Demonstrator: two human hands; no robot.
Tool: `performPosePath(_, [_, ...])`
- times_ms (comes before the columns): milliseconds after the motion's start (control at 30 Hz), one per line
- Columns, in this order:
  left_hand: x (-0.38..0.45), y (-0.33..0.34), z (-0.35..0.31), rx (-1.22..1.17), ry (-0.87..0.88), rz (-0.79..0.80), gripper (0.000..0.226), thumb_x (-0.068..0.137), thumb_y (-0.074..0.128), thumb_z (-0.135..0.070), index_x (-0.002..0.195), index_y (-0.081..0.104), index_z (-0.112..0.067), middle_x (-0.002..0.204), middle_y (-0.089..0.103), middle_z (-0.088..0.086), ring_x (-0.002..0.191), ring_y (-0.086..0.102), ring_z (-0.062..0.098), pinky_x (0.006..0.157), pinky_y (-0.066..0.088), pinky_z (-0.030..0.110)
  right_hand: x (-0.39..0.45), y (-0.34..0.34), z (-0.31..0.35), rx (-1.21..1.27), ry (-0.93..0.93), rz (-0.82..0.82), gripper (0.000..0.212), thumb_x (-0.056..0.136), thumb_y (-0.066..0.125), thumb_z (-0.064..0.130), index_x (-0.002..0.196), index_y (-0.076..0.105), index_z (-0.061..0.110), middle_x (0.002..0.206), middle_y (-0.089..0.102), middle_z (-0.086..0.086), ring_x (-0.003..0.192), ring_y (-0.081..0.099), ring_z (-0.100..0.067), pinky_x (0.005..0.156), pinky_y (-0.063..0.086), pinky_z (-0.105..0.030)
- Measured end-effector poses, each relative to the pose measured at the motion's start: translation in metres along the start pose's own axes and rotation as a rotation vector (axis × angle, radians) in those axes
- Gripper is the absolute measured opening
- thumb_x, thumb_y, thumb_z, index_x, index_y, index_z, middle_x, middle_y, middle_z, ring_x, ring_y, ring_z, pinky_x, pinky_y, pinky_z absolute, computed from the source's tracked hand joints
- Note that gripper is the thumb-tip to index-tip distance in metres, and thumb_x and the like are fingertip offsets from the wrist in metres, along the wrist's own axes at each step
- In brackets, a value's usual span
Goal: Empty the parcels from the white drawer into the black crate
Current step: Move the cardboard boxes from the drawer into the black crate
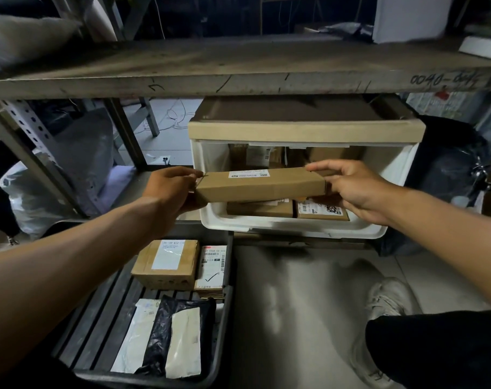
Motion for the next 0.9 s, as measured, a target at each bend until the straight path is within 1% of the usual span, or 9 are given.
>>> performPosePath(133, [-0.001, -0.001, 0.002, -0.021, -0.036, 0.022, 0.030, 0.102, 0.042, 0.005, 0.115, 0.062, -0.012, 0.097, 0.064, 0.012, 0.081, 0.068, 0.023, 0.061, 0.061, 0.024, -0.001, 0.002, -0.001, -0.039, 0.012, 0.004, 0.056, 0.095, 0.044, -0.019, 0.114, 0.069, 0.028, 0.113, 0.063, -0.007, 0.096, 0.071, -0.026, 0.083, 0.061, -0.036])
performPosePath(267, [-0.002, 0.003, 0.002, 0.085, -0.008, 0.102, 0.036, 0.098, 0.051, 0.003, 0.131, 0.059, -0.011, 0.104, 0.068, 0.008, 0.097, 0.067, 0.023, 0.080, 0.056, 0.032, 0.001, 0.001, -0.007, -0.039, 0.051, -0.004, 0.045, 0.095, 0.062, -0.003, 0.130, 0.061, 0.025, 0.101, 0.072, -0.007, 0.087, 0.072, -0.018, 0.078, 0.061, -0.030])
performPosePath(333, [-0.002, 0.004, 0.003, 0.121, -0.009, 0.097, 0.031, 0.098, 0.056, -0.002, 0.126, 0.063, -0.014, 0.105, 0.068, 0.006, 0.105, 0.064, 0.024, 0.092, 0.053, 0.040, 0.004, 0.000, -0.009, -0.047, 0.061, -0.026, 0.036, 0.094, 0.068, 0.010, 0.129, 0.061, 0.015, 0.090, 0.070, -0.004, 0.076, 0.069, -0.015, 0.074, 0.060, -0.029])
performPosePath(433, [-0.002, 0.004, 0.005, 0.147, -0.015, 0.075, 0.013, 0.096, 0.063, -0.012, 0.104, 0.070, -0.020, 0.112, 0.069, 0.008, 0.112, 0.061, 0.026, 0.101, 0.050, 0.048, 0.007, -0.001, -0.012, -0.063, 0.070, -0.037, 0.043, 0.093, 0.071, 0.022, 0.132, 0.060, 0.007, 0.089, 0.064, 0.000, 0.071, 0.061, -0.013, 0.076, 0.060, -0.032])
performPosePath(500, [0.000, 0.002, 0.005, 0.145, -0.014, 0.068, 0.010, 0.095, 0.064, -0.016, 0.104, 0.070, -0.018, 0.115, 0.070, 0.010, 0.113, 0.062, 0.026, 0.102, 0.049, 0.050, 0.007, 0.000, -0.013, -0.068, 0.082, -0.027, 0.051, 0.092, 0.072, 0.026, 0.137, 0.058, 0.008, 0.101, 0.065, -0.001, 0.079, 0.061, -0.014, 0.077, 0.060, -0.032])
performPosePath(600, [0.002, 0.003, 0.008, 0.165, -0.005, 0.088, 0.015, 0.097, 0.061, -0.016, 0.111, 0.067, -0.014, 0.115, 0.070, 0.011, 0.112, 0.064, 0.025, 0.102, 0.048, 0.050, 0.007, 0.003, -0.012, -0.056, 0.079, -0.020, 0.053, 0.093, 0.070, 0.026, 0.140, 0.056, 0.007, 0.128, 0.065, -0.009, 0.106, 0.066, -0.022, 0.077, 0.058, -0.031])
performPosePath(733, [0.005, 0.001, 0.009, 0.186, 0.005, 0.060, 0.018, 0.098, 0.060, -0.020, 0.115, 0.062, -0.012, 0.113, 0.069, 0.013, 0.109, 0.065, 0.027, 0.094, 0.053, 0.046, 0.007, 0.004, -0.005, -0.037, 0.026, -0.049, 0.038, 0.094, 0.069, 0.024, 0.130, 0.060, 0.016, 0.113, 0.071, -0.006, 0.100, 0.070, -0.020, 0.083, 0.058, -0.038])
performPosePath(833, [0.006, 0.002, 0.010, 0.167, -0.010, 0.059, 0.022, 0.099, 0.058, -0.018, 0.119, 0.058, -0.007, 0.114, 0.066, 0.017, 0.106, 0.065, 0.029, 0.076, 0.054, 0.037, 0.005, 0.004, -0.003, -0.041, 0.017, -0.066, 0.017, 0.095, 0.068, 0.021, 0.109, 0.058, 0.024, 0.105, 0.067, -0.005, 0.092, 0.069, -0.020, 0.071, 0.060, -0.035])
performPosePath(900, [0.004, 0.003, 0.008, 0.139, -0.005, 0.065, 0.023, 0.100, 0.056, -0.015, 0.121, 0.055, -0.005, 0.112, 0.063, 0.016, 0.100, 0.064, 0.027, 0.069, 0.052, 0.032, 0.004, 0.008, -0.003, -0.035, 0.017, -0.034, 0.010, 0.098, 0.064, 0.020, 0.101, 0.057, 0.027, 0.109, 0.064, -0.008, 0.094, 0.068, -0.027, 0.069, 0.061, -0.037])
Point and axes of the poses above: each hand's wrist, its own x-axis towards the middle knuckle, its own y-axis out of the palm, z = x × y, the point moved 9 cm from there along x, towards the middle knuckle
